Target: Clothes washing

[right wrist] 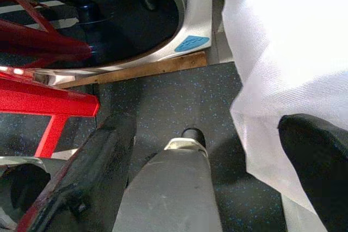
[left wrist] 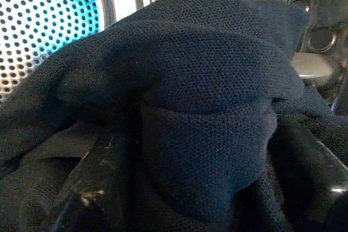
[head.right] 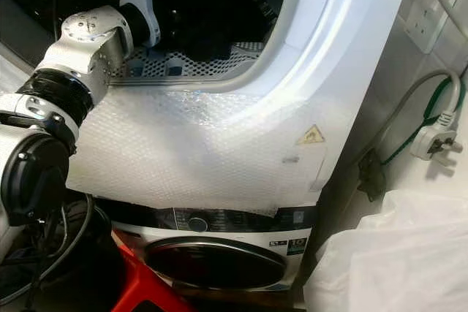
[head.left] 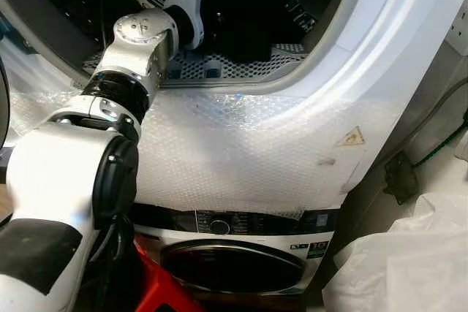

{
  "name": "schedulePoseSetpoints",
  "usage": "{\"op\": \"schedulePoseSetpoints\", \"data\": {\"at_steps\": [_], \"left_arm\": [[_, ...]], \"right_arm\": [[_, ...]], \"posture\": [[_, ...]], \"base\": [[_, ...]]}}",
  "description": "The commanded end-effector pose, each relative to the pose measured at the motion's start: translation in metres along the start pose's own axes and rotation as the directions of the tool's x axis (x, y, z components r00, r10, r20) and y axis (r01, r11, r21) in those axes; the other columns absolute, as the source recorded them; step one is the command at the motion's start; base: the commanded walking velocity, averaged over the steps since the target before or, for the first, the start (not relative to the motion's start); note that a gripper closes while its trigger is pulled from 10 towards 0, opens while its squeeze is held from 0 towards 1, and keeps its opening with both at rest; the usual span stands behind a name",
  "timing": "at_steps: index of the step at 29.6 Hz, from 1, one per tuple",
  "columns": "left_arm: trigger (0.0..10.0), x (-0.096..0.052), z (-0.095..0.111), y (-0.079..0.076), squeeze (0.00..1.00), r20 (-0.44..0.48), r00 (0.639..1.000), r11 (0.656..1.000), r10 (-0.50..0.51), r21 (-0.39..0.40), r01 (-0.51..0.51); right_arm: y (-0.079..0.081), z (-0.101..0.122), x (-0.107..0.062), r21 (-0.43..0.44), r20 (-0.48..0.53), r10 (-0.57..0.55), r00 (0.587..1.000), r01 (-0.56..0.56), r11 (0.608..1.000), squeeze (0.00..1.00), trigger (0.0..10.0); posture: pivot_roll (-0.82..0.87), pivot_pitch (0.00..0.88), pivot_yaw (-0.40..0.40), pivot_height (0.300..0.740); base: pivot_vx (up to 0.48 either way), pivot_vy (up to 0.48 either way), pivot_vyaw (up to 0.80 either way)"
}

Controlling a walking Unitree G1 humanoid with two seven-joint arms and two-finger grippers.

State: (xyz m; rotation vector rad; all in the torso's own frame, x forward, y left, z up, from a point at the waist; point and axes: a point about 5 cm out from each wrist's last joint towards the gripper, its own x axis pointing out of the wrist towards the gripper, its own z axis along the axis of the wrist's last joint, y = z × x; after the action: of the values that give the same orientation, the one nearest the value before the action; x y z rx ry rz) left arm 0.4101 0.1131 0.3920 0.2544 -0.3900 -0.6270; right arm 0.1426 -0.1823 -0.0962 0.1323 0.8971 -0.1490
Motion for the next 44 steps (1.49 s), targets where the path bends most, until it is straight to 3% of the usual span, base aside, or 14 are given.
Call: {"op": "schedulePoseSetpoints", "data": {"at_steps": [1,4,14,21,22,24,25,28,40,42,44], "left_arm": [[10.0,-0.003,-0.006,0.000,1.00,-0.040,0.998,0.999,-0.049,-0.022,0.048],[10.0,-0.003,-0.004,-0.002,1.00,-0.037,0.996,0.996,-0.085,0.011,0.085],[10.0,-0.010,0.011,0.004,1.00,0.065,0.985,0.986,-0.161,-0.027,0.163],[10.0,-0.025,0.022,0.005,0.99,0.136,0.951,0.958,-0.277,-0.040,0.284],[10.0,-0.034,0.022,-0.001,0.00,0.154,0.926,0.936,-0.343,-0.031,0.352],[10.0,-0.037,0.022,-0.003,0.00,0.157,0.917,0.928,-0.366,-0.020,0.373],[10.0,-0.049,0.019,-0.009,0.00,0.146,0.899,0.909,-0.412,-0.001,0.416],[10.0,-0.065,0.016,-0.013,0.00,0.129,0.884,0.893,-0.449,0.025,0.449],[10.0,-0.131,0.033,-0.009,0.00,0.099,0.911,0.916,-0.401,0.051,0.398],[10.0,-0.151,0.039,-0.016,0.00,0.111,0.879,0.885,-0.464,0.010,0.465],[10.0,-0.157,0.038,-0.021,0.00,0.106,0.864,0.868,-0.492,-0.016,0.496]], "right_arm": [[0.023,-0.032,-0.008,0.024,-0.131,0.058,0.990,-0.055,0.998,0.00,10.0],[0.025,-0.031,-0.007,0.025,-0.130,0.061,0.990,-0.058,0.998,0.00,10.0],[0.031,-0.025,-0.004,0.030,-0.125,0.068,0.990,-0.065,0.997,0.00,10.0],[0.037,-0.024,-0.003,0.037,-0.128,0.079,0.989,-0.074,0.997,0.00,10.0],[0.039,-0.023,-0.003,0.040,-0.127,0.083,0.988,-0.078,0.996,0.00,10.0],[0.040,-0.022,-0.003,0.041,-0.127,0.084,0.988,-0.079,0.996,0.00,10.0],[0.043,-0.022,-0.003,0.043,-0.128,0.089,0.988,-0.084,0.996,0.00,10.0],[0.045,-0.021,-0.002,0.045,-0.128,0.093,0.987,-0.088,0.995,0.00,10.0],[0.049,-0.018,-0.001,0.054,-0.132,0.099,0.986,-0.093,0.994,0.00,10.0],[0.049,-0.017,0.000,0.051,-0.133,0.100,0.986,-0.094,0.994,0.00,10.0],[0.049,-0.017,0.000,0.052,-0.131,0.100,0.986,-0.094,0.994,0.00,10.0]], "posture": [[-0.06,0.128,0.128,0.740],[-0.06,0.124,0.130,0.740],[-0.04,0.089,0.146,0.740],[-0.01,0.080,0.162,0.740],[0.00,0.079,0.166,0.740],[0.01,0.080,0.167,0.740],[0.02,0.078,0.173,0.740],[0.02,0.077,0.177,0.740],[0.05,0.059,0.179,0.740],[0.06,0.056,0.176,0.740],[0.06,0.055,0.176,0.740]], "base": [[0.000,0.000,0.00],[0.000,0.000,0.00],[0.000,0.000,0.00],[0.000,0.000,0.00],[0.000,0.000,0.00],[0.000,0.000,0.00],[0.000,0.000,0.00],[0.000,0.000,0.00],[0.000,0.000,0.00],[0.000,0.000,0.00],[0.000,0.000,0.00]]}}
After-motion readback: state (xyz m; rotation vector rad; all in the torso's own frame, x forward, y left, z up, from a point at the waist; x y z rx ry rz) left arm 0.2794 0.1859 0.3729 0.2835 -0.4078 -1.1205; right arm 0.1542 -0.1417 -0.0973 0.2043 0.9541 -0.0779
